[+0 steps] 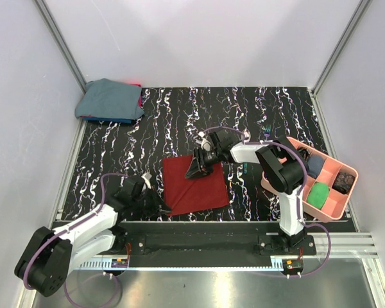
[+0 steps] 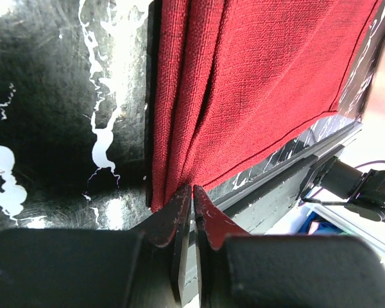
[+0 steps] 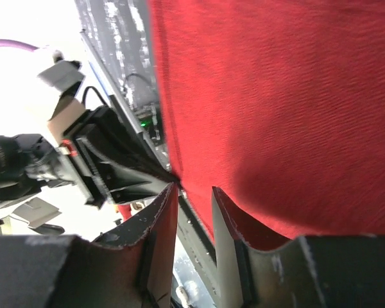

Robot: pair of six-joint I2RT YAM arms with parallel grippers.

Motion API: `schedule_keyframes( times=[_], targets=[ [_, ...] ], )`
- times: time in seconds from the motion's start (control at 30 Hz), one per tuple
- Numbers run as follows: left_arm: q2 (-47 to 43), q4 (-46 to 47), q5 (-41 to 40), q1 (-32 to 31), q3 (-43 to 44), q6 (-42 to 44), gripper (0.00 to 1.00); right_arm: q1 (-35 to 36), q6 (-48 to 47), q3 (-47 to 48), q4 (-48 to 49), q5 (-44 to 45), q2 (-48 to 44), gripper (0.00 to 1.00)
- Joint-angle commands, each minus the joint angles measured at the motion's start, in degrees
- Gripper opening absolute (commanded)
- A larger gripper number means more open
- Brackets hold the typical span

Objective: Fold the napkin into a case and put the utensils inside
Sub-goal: Smooth out the top corner of the smaller-rectangle-folded napkin from the folded napkin.

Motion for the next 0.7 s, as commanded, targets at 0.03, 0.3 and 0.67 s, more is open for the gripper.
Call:
schedule_keyframes(
  times=[0.03,0.3,0.67],
  targets=[
    [-0.74,-1.92,-2.58,-0.07,-1.28,-0.14,0.12,-1.37,-1.62,0.91,2.67,-0.02,3.30,0.36],
    [-3.64,-5.09,-3.55,-0.16,-0.40,1.01,0.12,-10.41,-10.57,6.35,-9.16,4.97,4.45,0.38],
    [-6.29,-13.59,-7.23,1.59,16.81,7.75,0.60,-11.75,-17.18,16.47,-27.81,16.41,-5.65,0.65]
  ],
)
